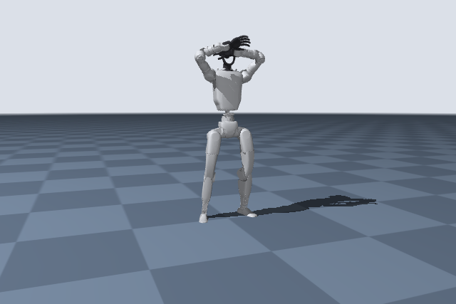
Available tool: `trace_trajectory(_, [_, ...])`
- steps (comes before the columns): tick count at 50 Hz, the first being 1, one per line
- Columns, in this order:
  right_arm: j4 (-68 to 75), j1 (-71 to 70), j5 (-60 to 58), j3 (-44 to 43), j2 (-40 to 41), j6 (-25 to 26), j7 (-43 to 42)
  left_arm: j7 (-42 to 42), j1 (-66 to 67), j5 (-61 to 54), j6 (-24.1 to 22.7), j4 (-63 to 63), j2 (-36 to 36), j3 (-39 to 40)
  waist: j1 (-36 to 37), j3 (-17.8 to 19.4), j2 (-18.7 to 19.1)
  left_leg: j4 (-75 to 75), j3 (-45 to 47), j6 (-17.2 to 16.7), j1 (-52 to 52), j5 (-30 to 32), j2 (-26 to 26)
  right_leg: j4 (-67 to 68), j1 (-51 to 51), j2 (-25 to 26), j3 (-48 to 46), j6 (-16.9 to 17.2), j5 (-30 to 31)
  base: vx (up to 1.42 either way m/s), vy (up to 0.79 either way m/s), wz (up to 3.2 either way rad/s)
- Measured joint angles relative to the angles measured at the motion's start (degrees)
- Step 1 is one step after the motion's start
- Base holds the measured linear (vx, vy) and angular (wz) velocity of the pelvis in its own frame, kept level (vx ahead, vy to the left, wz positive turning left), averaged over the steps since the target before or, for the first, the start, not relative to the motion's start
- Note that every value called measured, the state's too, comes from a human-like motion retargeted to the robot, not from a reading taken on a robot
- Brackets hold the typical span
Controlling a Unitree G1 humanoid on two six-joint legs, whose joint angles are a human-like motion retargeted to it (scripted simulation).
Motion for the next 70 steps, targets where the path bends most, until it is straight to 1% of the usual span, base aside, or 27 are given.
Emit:
trace_trajectory(4, [-15.9, 0.5, -11.4, 0.0, -2.5, -1.2, -0.6, 6.2, -3.4, -2.0, 4.0, 18.6, -1.4, 0.1, -0.3, 0.9, -1.8, -0.2, 0.1, 0.4, 0.3, 0.2, -0.3, 0.1, 0.1, -0.3, 0.0, 0.6, -0.2, 0.0, 0.0, 0.0])
trace_trajectory(6, [-21.9, -0.3, -10.0, 0.0, -2.4, -1.4, -2.6, 4.0, -3.3, -4.4, 4.8, 25.9, -1.6, 0.0, 0.4, 1.3, -1.4, -0.2, 0.2, 0.7, 0.4, 0.3, -0.4, 0.2, 0.0, -0.4, 0.2, 0.8, -0.3, 0.0, 0.0, 0.0])
trace_trajectory(8, [-24.0, -1.2, -6.0, 0.0, -1.6, -1.5, -5.4, -1.3, -1.8, -6.0, 3.5, 28.6, -1.3, 0.0, 1.5, 1.6, -0.4, -0.2, 0.4, 0.9, 0.4, 0.3, -0.4, 0.3, -0.1, -0.4, 0.4, 0.8, -0.3, 0.0, 0.0, 0.0])
trace_trajectory(10, [-21.6, -2.3, -1.9, 0.0, -0.4, -1.6, -9.3, -6.3, 0.6, -5.7, 0.6, 25.2, -0.4, 0.0, 2.6, 1.5, 0.8, -0.2, 0.5, 0.9, 0.3, 0.3, -0.2, 0.3, -0.3, -0.3, 0.5, 0.7, -0.2, 0.0, 0.0, 0.0])
trace_trajectory(12, [-15.3, -3.0, 1.8, -0.2, 1.4, -1.2, -13.1, -9.0, 2.8, -3.2, -1.8, 15.8, 0.7, 0.0, 3.3, 1.2, 2.0, -0.1, 0.4, 0.9, 0.1, 0.3, 0.0, 0.4, -0.4, -0.1, 0.5, 0.4, -0.1, 0.0, 0.0, 0.0])
trace_trajectory(14, [-7.8, -2.9, 6.3, -0.4, 3.4, -0.2, -15.2, -9.7, 3.7, -0.9, -2.6, 5.0, 1.0, 0.0, 3.4, 0.7, 2.7, 0.0, 0.2, 0.8, -0.3, 0.4, 0.2, 0.4, -0.7, 0.1, 0.4, 0.0, 0.0, 0.0, 0.0, 0.0])
trace_trajectory(15, [-4.1, -2.5, 8.8, -0.5, 4.4, 0.2, -15.6, -9.4, 3.8, -0.4, -2.6, -0.2, 0.9, 0.0, 3.2, 0.3, 2.8, 0.1, 0.0, 0.7, -0.6, 0.4, 0.2, 0.4, -0.8, 0.2, 0.3, -0.1, 0.1, 0.0, 0.0, 0.0])
trace_trajectory(17, [1.1, -2.2, 12.5, -0.5, 4.8, 1.2, -13.2, -6.0, 1.8, 1.0, -0.9, -5.8, -0.5, 0.0, 2.8, 1.5, 2.1, 0.3, -0.3, 0.6, -0.6, 0.3, 0.4, 0.4, -0.5, 0.3, 0.0, -0.5, 0.0, 0.0, 0.0, 0.0])
trace_trajectory(19, [2.5, -0.8, 12.7, -0.4, 4.5, 1.3, -9.2, -1.0, -0.3, 0.2, 0.0, -5.8, -1.4, 0.0, 1.8, 1.6, 0.9, 0.3, -0.7, 0.5, -0.8, 0.5, 0.4, 0.3, -0.4, 0.3, -0.4, -0.5, 0.0, 0.0, 0.0, 0.0])
trace_trajectory(22, [-2.8, 0.5, 4.6, 0.0, 2.6, 0.7, -2.8, 3.9, -3.6, -1.6, 2.1, 3.5, -2.4, 0.0, 0.5, 2.2, -1.2, 0.3, -1.2, 0.4, -0.8, 0.5, 0.3, 0.3, -0.1, 0.2, -0.9, -0.3, -0.2, 0.0, 0.0, 0.0])
trace_trajectory(25, [-13.9, -0.1, -5.0, 0.0, 0.5, -0.3, -0.7, 1.4, -6.2, -3.9, 4.1, 17.6, -3.2, 0.0, 0.6, 2.5, -2.2, 0.3, -1.3, 0.6, -0.7, 0.6, 0.1, 0.3, 0.0, 0.1, -1.1, 0.2, -0.3, 0.0, 0.0, 0.0])
trace_trajectory(28, [-21.0, -1.1, -2.1, 0.0, 0.7, -1.5, -4.0, -4.6, -5.3, -5.1, 3.5, 27.2, -2.4, 0.0, 1.9, 2.3, -0.6, 0.2, -1.1, 0.9, -0.7, 0.6, 0.0, 0.3, -0.1, 0.0, -1.0, 0.6, -0.4, 0.0, 0.0, 0.0])
trace_trajectory(30, [-21.2, -0.8, 3.1, -1.2, 1.9, -2.5, -7.4, -8.7, -2.1, -6.5, 0.9, 28.0, -0.8, 0.0, 2.6, 1.1, 1.0, 0.1, -0.9, 1.0, -0.9, 0.7, 0.0, 0.3, -0.4, 0.0, -0.8, 0.8, -0.2, 0.0, 0.0, 0.0])
trace_trajectory(32, [-17.2, -1.8, 8.5, -1.6, 3.1, -2.8, -9.9, -10.4, 0.9, -4.8, -0.7, 23.1, 0.4, 0.0, 3.7, 1.7, 2.4, 0.2, -0.8, 1.2, -0.6, 0.5, 0.1, 0.2, -0.2, 0.1, -0.6, 0.4, -0.3, 0.0, 0.0, 0.0])
trace_trajectory(35, [-10.0, -1.8, 14.7, -1.0, 5.2, -3.4, -9.4, -11.0, 5.5, 0.1, -3.3, 7.8, 3.2, 0.0, 3.9, 0.9, 4.1, 0.2, -0.6, 1.1, -0.5, 0.4, 0.3, 0.2, -0.2, 0.2, -0.4, 0.0, -0.2, 0.0, 0.0, 0.0])
trace_trajectory(37, [-7.5, 0.0, 15.3, -0.7, 5.4, -2.8, -5.2, -10.6, 6.5, 4.1, -4.0, -2.3, 4.2, 0.0, 3.0, -0.1, 3.9, 0.1, -0.7, 0.9, -0.6, 0.4, 0.3, 0.2, -0.3, 0.3, -0.4, -0.2, -0.2, 0.0, 0.0, 0.0])
trace_trajectory(40, [-8.1, 2.5, 12.7, 0.0, 3.7, -1.4, 2.7, -6.3, 5.0, 5.6, -2.6, -9.5, 3.7, 0.0, 1.5, 0.3, 1.9, 0.1, -0.9, 0.6, -0.3, 0.3, 0.2, 0.2, 0.2, 0.3, -0.6, -0.4, -0.4, 0.0, 0.0, 0.0])
trace_trajectory(42, [-11.7, 3.5, 8.3, 0.0, 2.7, -1.1, 6.1, -1.5, 3.3, 2.2, -1.0, -7.1, 3.2, 0.0, 0.5, 0.6, 0.4, 0.1, -1.0, 0.6, -0.2, 0.3, 0.1, 0.1, 0.4, 0.1, -0.8, -0.3, -0.4, 0.0, 0.0, 0.0])
trace_trajectory(45, [-20.0, 3.2, 3.0, 0.0, 1.8, -1.0, 5.4, 3.4, 1.4, -8.1, 0.0, 4.1, 1.9, 1.7, 0.2, 1.3, -0.2, 0.1, -1.1, 0.9, 0.0, 0.2, -0.1, 0.0, 0.8, -0.1, -1.1, 0.0, -0.5, 0.0, 0.0, 0.0])
trace_trajectory(48, [-25.9, 4.2, 6.4, -3.6, 1.8, -1.3, 0.8, 1.1, 0.7, -15.2, 1.3, 17.8, 0.4, 3.3, 0.8, 1.6, 0.5, 0.3, -1.2, 1.3, 0.1, 0.1, -0.2, -0.1, 1.0, -0.2, -1.2, 0.3, -0.6, 0.0, 0.0, 0.0])
trace_trajectory(51, [-24.2, 4.9, 9.7, -9.0, 2.9, -1.9, -4.4, -4.9, 1.2, -13.9, 1.6, 24.8, 0.1, 0.3, 0.9, 0.3, 1.4, 0.3, -1.2, 1.4, -0.3, 0.1, -0.3, -0.2, 0.7, -0.3, -1.3, 0.5, -0.6, 0.0, 0.0, 0.0])
trace_trajectory(53, [-18.8, 1.3, 9.4, -7.7, 3.2, -1.7, -8.4, -8.7, 3.4, -9.7, 0.6, 22.6, 0.5, 0.0, 2.1, -0.1, 2.9, 0.4, -1.1, 1.4, -0.3, 0.0, -0.2, -0.2, 0.7, -0.3, -1.2, 0.3, -0.6, 0.0, 0.0, 0.0])
trace_trajectory(57, [-4.4, -5.6, 8.4, -0.7, 4.8, -0.8, -12.0, -11.9, 7.1, -0.3, -3.7, 4.0, 2.6, 0.0, 3.0, -1.5, 5.5, 0.4, -1.0, 0.7, -0.5, -0.1, 0.0, -0.2, 0.4, 0.0, -1.0, -0.1, -0.4, 0.0, 0.0, 0.0])
trace_trajectory(60, [2.7, -3.3, 8.9, -0.1, 4.2, -0.1, -7.9, -9.9, 7.0, 2.8, -4.4, -8.4, 2.6, 0.0, 1.5, -2.4, 4.8, 0.3, -1.1, 0.2, -0.5, -0.1, 0.1, -0.1, 0.4, 0.1, -1.1, -0.3, -0.5, 0.0, 0.0, 0.0])
trace_trajectory(62, [3.9, -0.8, 9.2, 0.0, 2.7, 0.0, -3.6, -4.8, 5.3, 2.5, -2.6, -9.4, 2.1, 0.0, 0.6, -2.0, 3.4, 0.3, -1.2, 0.0, -0.4, -0.1, 0.1, -0.1, 0.6, 0.1, -1.2, -0.4, -0.5, 0.0, 0.0, 0.0])
trace_trajectory(66, [-4.0, 3.4, 4.1, 0.0, -0.2, -0.3, 4.2, 3.6, 0.8, -1.2, 1.8, 2.8, 1.5, 0.0, -1.0, -1.1, 1.0, 0.3, -1.1, 0.2, 0.1, -0.2, -0.1, -0.1, 1.0, -0.1, -1.2, -0.1, -0.7, 0.0, 0.0, 0.0])
trace_trajectory(70, [-19.3, 2.8, 1.2, 0.0, -0.5, -1.2, 1.7, 6.5, -0.8, -8.2, 5.0, 19.7, 1.9, 1.0, -0.9, 0.0, 1.5, 0.2, -0.8, 0.9, 0.5, -0.2, -0.4, -0.1, 1.2, -0.4, -1.0, 0.5, -0.8, 0.0, 0.0, 0.0])
